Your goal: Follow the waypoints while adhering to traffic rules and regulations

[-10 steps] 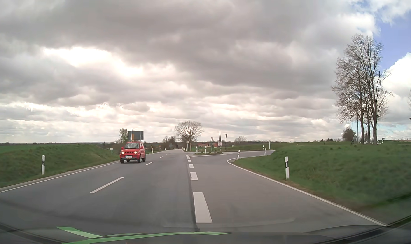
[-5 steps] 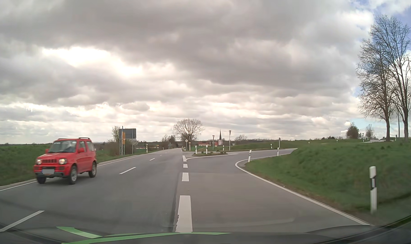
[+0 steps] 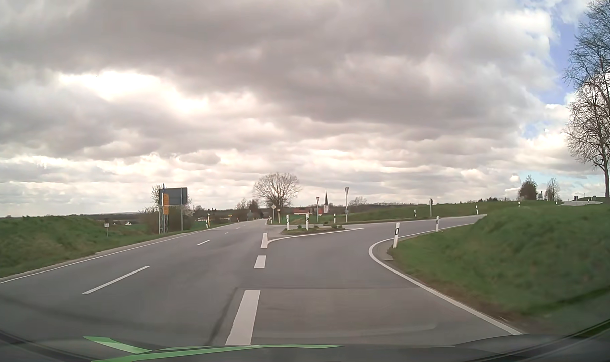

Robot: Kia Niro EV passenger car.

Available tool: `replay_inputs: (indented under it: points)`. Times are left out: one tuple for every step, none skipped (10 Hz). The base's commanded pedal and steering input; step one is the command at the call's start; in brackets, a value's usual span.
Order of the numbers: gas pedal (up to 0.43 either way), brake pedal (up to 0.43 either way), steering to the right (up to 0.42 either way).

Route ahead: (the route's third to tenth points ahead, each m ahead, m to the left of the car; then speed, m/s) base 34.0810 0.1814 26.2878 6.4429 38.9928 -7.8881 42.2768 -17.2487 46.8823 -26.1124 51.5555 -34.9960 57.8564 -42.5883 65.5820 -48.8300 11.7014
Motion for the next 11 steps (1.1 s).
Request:
replay_inputs:
  points:
    - [0.0,0.213,0.016]
    - [0.0,0.213,0.021]
    - [0.0,0.213,0.026]
    - [0.0,0.207,0.033]
    - [0.0,0.201,0.039]
    - [0.0,0.195,0.046]
    - [0.0,0.183,0.056]
    - [0.0,0.171,0.067]
    - [0.0,0.171,0.08]
    - [0.0,0.159,0.096]
    - [0.0,0.152,0.11]
